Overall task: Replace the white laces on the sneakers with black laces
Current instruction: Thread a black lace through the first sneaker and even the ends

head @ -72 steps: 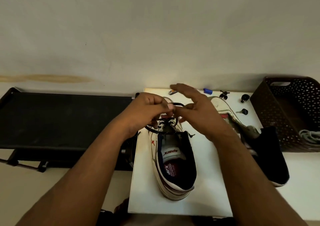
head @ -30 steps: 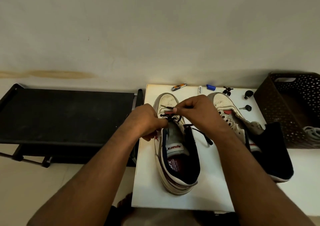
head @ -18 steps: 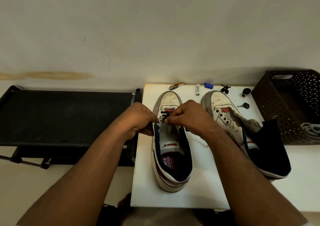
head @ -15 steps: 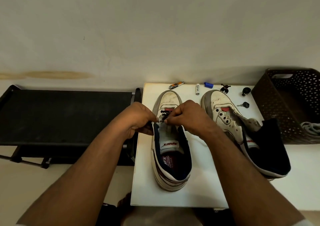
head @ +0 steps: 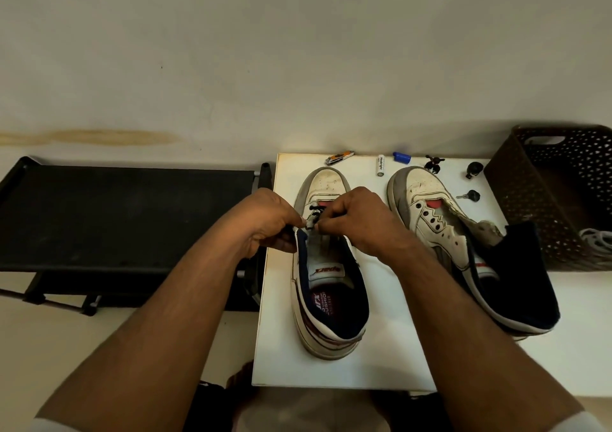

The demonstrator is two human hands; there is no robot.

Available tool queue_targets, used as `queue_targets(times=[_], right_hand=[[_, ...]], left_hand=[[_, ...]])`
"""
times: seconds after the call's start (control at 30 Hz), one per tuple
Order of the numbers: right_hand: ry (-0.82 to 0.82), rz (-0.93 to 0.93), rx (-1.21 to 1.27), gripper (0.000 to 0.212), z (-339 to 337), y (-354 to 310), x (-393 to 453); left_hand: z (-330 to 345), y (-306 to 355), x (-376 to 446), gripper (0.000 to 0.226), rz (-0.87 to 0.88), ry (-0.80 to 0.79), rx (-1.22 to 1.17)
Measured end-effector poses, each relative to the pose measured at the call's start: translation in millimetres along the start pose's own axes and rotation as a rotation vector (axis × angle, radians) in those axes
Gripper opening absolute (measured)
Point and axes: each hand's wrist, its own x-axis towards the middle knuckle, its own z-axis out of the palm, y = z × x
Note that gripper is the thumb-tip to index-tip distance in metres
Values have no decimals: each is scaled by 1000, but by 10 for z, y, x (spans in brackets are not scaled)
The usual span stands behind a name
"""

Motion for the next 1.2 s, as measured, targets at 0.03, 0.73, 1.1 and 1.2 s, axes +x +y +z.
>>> queue_targets(times=[0.03,0.73,1.1,1.2], right_hand=[[12,0,5,10,3,5,-3],[-52,36,-95,14,87,-26,62],[-114,-67,-141,32,10,-85,25],[-117,-80,-179,33,10,-88,16]], left_hand=[[-1,-5,3,12,1,-1,4],[-93,-36,-23,8,69,-77,159],[-417,179,-134,26,507,35,-834],[-299,104,-97,18,551,202,159]])
